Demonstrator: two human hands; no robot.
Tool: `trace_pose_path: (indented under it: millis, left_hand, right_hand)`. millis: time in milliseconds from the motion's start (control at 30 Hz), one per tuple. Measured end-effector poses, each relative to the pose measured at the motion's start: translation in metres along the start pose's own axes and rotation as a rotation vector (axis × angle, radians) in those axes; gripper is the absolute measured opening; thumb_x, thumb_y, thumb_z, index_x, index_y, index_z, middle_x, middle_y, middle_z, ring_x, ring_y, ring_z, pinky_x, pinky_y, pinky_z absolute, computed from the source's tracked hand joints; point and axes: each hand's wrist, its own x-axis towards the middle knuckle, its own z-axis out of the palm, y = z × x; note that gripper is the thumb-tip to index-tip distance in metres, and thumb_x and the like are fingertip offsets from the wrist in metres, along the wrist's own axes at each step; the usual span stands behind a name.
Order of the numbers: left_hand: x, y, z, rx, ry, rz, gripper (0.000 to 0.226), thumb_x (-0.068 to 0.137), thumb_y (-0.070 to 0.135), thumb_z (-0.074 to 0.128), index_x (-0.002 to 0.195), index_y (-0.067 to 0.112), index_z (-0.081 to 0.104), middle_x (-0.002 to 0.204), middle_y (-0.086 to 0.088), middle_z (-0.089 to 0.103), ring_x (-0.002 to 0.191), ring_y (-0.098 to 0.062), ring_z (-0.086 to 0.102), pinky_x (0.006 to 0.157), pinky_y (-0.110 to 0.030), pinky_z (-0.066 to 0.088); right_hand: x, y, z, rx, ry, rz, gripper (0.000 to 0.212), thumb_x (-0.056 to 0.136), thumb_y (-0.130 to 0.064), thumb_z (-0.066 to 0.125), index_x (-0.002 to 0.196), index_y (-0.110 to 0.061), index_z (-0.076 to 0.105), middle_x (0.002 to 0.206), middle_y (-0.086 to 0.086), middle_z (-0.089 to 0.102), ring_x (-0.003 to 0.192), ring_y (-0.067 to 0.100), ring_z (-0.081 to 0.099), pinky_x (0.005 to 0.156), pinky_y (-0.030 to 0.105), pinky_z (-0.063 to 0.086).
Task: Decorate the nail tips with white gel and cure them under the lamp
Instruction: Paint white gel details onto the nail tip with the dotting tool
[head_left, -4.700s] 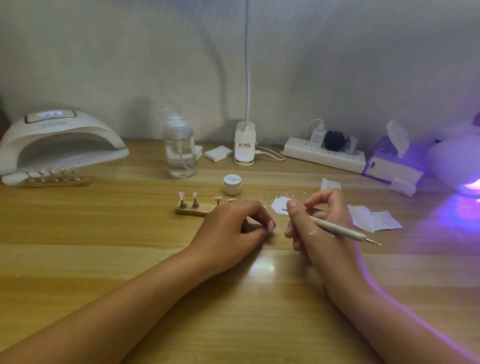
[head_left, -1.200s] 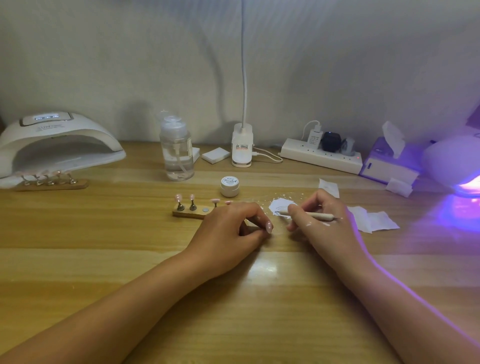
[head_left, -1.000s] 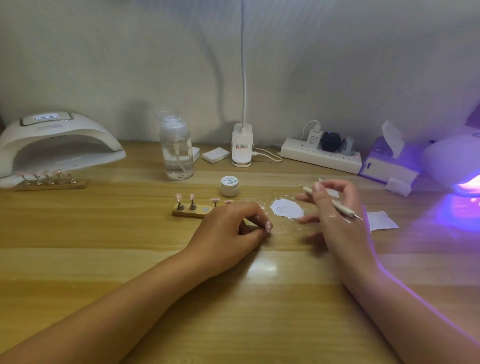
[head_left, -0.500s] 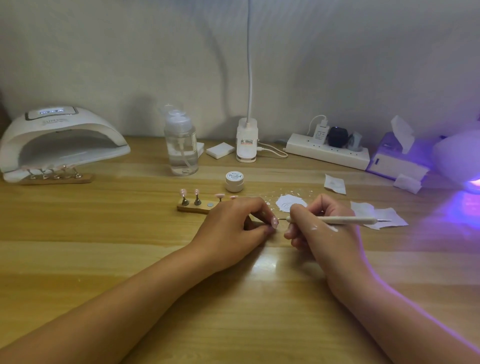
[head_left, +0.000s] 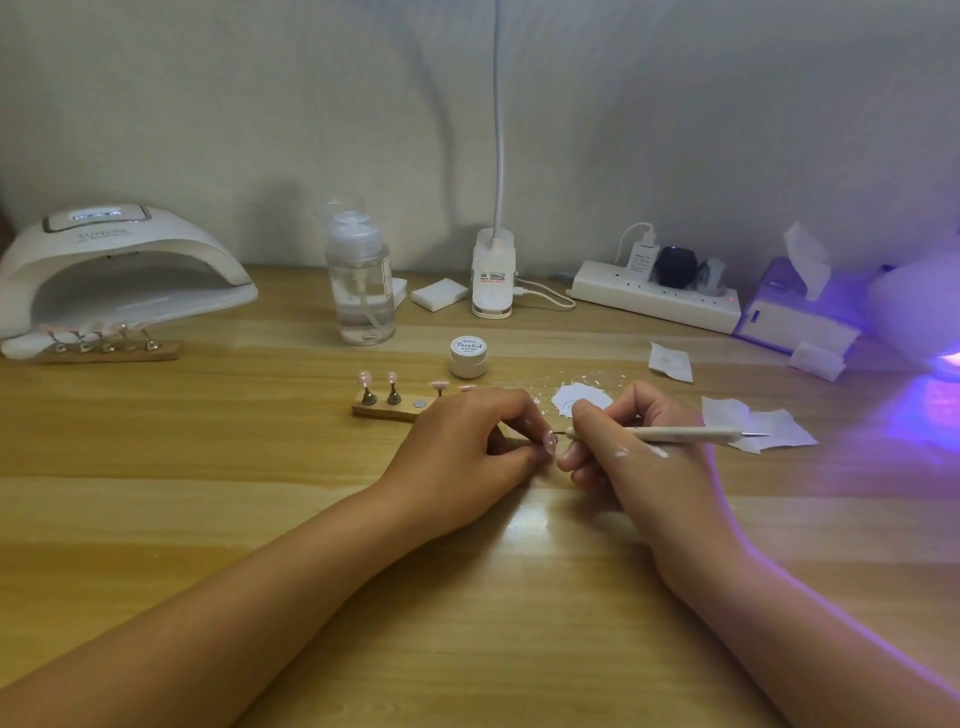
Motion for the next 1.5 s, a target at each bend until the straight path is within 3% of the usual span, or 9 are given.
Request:
trace_pose_path:
  millis: [467, 600, 667, 800, 900, 1067, 1300, 1500]
  left_hand:
    - [0.0, 0.002, -0.001, 0.009, -0.003, -0.004, 0.013, 0.083, 0.017, 0.071, 0.082, 0.029, 0.068, 0.087, 0.018, 0.07, 0.063, -0.005, 0.058, 0.061, -0.017, 0.04]
    - [0.0, 0.002, -0.001, 0.007, -0.003, -0.008, 0.02, 0.083, 0.016, 0.072, 0.079, 0.035, 0.065, 0.08, 0.028, 0.065, 0.062, -0.003, 0.058, 0.059, -0.011, 0.036]
    - [0.0, 0.003, -0.001, 0.004, -0.003, -0.01, 0.021, 0.083, 0.016, 0.072, 0.078, 0.035, 0.065, 0.077, 0.033, 0.062, 0.06, -0.001, 0.056, 0.059, -0.011, 0.035]
    - [0.0, 0.002, -0.001, 0.005, -0.004, -0.007, 0.018, 0.084, 0.017, 0.072, 0.079, 0.033, 0.067, 0.08, 0.027, 0.066, 0.061, -0.003, 0.057, 0.059, -0.012, 0.036]
    - [0.0, 0.002, -0.001, 0.007, -0.002, -0.005, 0.02, 0.084, 0.016, 0.071, 0.078, 0.034, 0.066, 0.076, 0.029, 0.063, 0.059, -0.002, 0.055, 0.058, -0.011, 0.034]
    - [0.0, 0.002, -0.001, 0.015, 0.0, -0.005, 0.02, 0.083, 0.015, 0.071, 0.078, 0.034, 0.066, 0.075, 0.032, 0.062, 0.058, -0.003, 0.055, 0.057, -0.012, 0.035]
    - [0.0, 0.001, -0.001, 0.016, 0.002, -0.004, 0.013, 0.083, 0.016, 0.071, 0.083, 0.028, 0.069, 0.079, 0.024, 0.067, 0.063, -0.01, 0.06, 0.059, -0.014, 0.038]
    - [0.001, 0.001, -0.001, 0.019, 0.003, -0.003, 0.017, 0.083, 0.015, 0.071, 0.081, 0.031, 0.068, 0.075, 0.029, 0.064, 0.063, -0.01, 0.06, 0.059, -0.015, 0.038]
  right_hand:
    - [0.0, 0.0, 0.0, -0.018, 0.0, -0.006, 0.023, 0.087, -0.009, 0.068, 0.069, -0.009, 0.053, 0.059, 0.01, 0.071, 0.048, 0.013, 0.064, 0.048, 0.019, 0.05]
    - [0.0, -0.001, 0.0, 0.019, 0.024, -0.011, 0.024, 0.087, -0.009, 0.067, 0.069, -0.01, 0.052, 0.057, 0.01, 0.07, 0.047, 0.012, 0.062, 0.047, 0.019, 0.049]
    - [0.0, -0.002, -0.001, 0.031, 0.054, 0.0, 0.023, 0.084, -0.011, 0.067, 0.067, -0.012, 0.051, 0.054, 0.009, 0.067, 0.044, 0.011, 0.058, 0.045, 0.019, 0.047]
    - [-0.001, -0.004, 0.0, -0.01, 0.071, 0.029, 0.018, 0.064, -0.022, 0.06, 0.054, -0.021, 0.045, 0.045, 0.01, 0.059, 0.037, 0.01, 0.049, 0.038, 0.018, 0.038]
    - [-0.001, -0.004, 0.002, -0.048, 0.055, 0.036, 0.018, 0.061, -0.022, 0.058, 0.048, -0.022, 0.045, 0.044, 0.009, 0.059, 0.036, 0.009, 0.047, 0.037, 0.018, 0.037]
    - [0.0, 0.0, 0.001, -0.05, 0.004, 0.03, 0.017, 0.065, -0.022, 0.062, 0.06, -0.018, 0.046, 0.054, 0.013, 0.067, 0.041, 0.012, 0.055, 0.041, 0.019, 0.042]
    - [0.003, 0.005, 0.0, -0.025, -0.007, -0.003, 0.017, 0.069, -0.021, 0.064, 0.06, -0.018, 0.049, 0.056, 0.013, 0.069, 0.043, 0.012, 0.059, 0.042, 0.019, 0.044]
    - [0.003, 0.006, 0.001, -0.061, -0.015, -0.009, 0.015, 0.067, -0.022, 0.064, 0.063, -0.015, 0.051, 0.057, 0.011, 0.07, 0.044, 0.012, 0.06, 0.043, 0.02, 0.046]
